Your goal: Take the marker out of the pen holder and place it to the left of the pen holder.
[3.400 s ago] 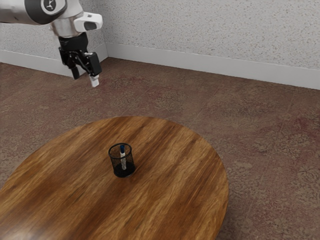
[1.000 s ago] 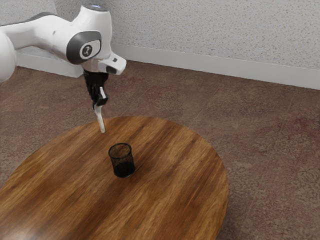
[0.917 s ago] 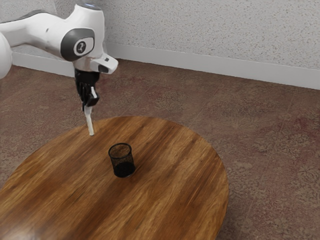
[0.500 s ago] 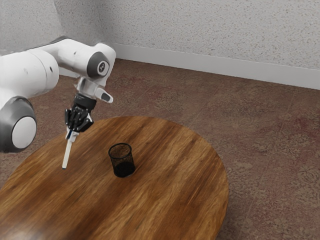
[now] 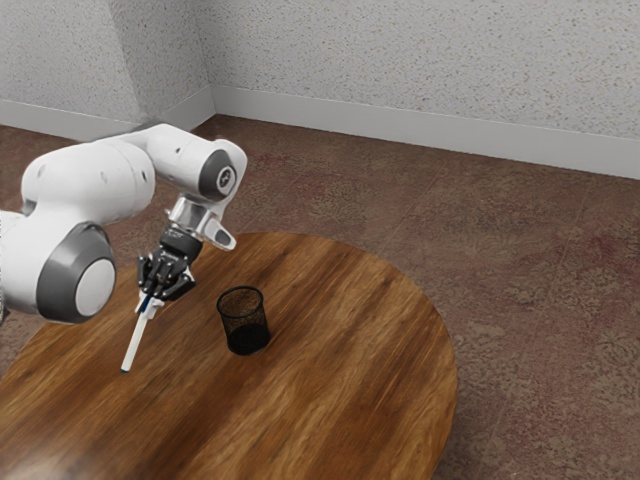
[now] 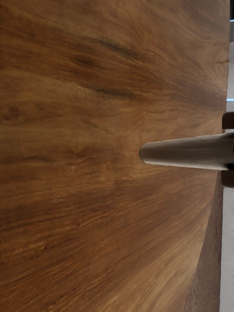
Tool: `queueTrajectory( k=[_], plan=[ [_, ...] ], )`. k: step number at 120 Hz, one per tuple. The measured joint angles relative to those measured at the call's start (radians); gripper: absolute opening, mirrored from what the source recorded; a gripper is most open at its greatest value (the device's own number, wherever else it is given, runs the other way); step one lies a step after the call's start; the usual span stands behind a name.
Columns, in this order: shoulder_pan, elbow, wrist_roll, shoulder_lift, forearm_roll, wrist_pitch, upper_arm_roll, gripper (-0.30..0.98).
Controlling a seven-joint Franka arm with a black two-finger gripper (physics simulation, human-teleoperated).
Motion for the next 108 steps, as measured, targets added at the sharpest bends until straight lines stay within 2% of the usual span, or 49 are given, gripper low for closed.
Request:
queueTrajectory(
  k=[43, 69, 77, 89, 94, 100, 108],
  plan=[
    [0.012, 0.003, -0.027, 0.051, -0.010, -0.005, 0.000, 0.02],
    [0.014, 0.017, -0.040, 0.028, -0.013, 0.003, -0.009, 0.41],
    [0.018, 0.000, -0.040, -0.099, -0.012, 0.007, -0.053, 0.48],
    [0.019, -0.270, -0.036, -0.555, -0.021, 0.105, -0.118, 0.56],
    [0.019, -0.356, -0.031, -0.704, -0.039, 0.171, -0.131, 0.58],
    [0.018, -0.404, -0.026, -0.799, -0.064, 0.239, -0.138, 0.60],
    [0.013, -0.424, -0.019, -0.844, -0.088, 0.308, -0.139, 0.63]
  ],
)
